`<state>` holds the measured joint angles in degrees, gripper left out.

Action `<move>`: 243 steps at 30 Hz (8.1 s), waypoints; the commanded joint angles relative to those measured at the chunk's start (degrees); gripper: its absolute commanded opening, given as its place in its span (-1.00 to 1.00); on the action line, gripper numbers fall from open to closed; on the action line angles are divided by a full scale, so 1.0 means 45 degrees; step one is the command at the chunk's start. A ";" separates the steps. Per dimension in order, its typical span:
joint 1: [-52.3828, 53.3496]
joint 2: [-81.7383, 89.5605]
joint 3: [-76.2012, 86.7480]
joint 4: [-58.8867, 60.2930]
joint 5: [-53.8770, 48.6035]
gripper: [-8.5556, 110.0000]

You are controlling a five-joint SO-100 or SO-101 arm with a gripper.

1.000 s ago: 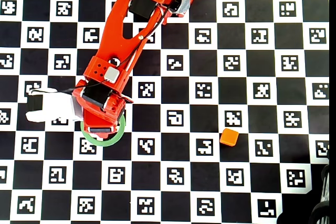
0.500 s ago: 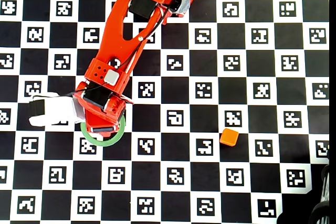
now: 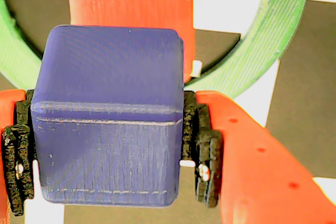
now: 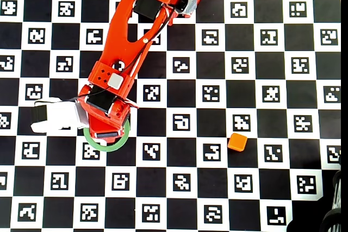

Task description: Grab the red cube then put it in the green circle then put the blue cube on top and finally the orange cube on top

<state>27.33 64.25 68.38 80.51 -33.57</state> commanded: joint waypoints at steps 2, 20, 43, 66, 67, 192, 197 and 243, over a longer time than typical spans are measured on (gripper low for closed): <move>0.0137 0.0176 -0.0156 -0.0137 -0.0195 -0.71; 0.0234 0.0176 0.0215 -0.0312 -0.0312 -0.71; 0.0254 0.0098 0.0547 -0.0762 -0.0312 -0.71; 0.0410 0.0039 0.0527 -0.0898 0.0039 -0.28; 0.0410 0.0039 0.0527 -0.0898 0.0059 -0.25; -1.1055 -0.1777 -0.1016 -0.1113 1.2559 -0.06; -1.1152 -0.1816 -0.1055 -0.1211 1.2676 -0.06; -1.1230 -0.2324 -0.1855 -0.2031 1.6465 -0.10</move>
<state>-23.29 51.77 64.60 71.63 40.17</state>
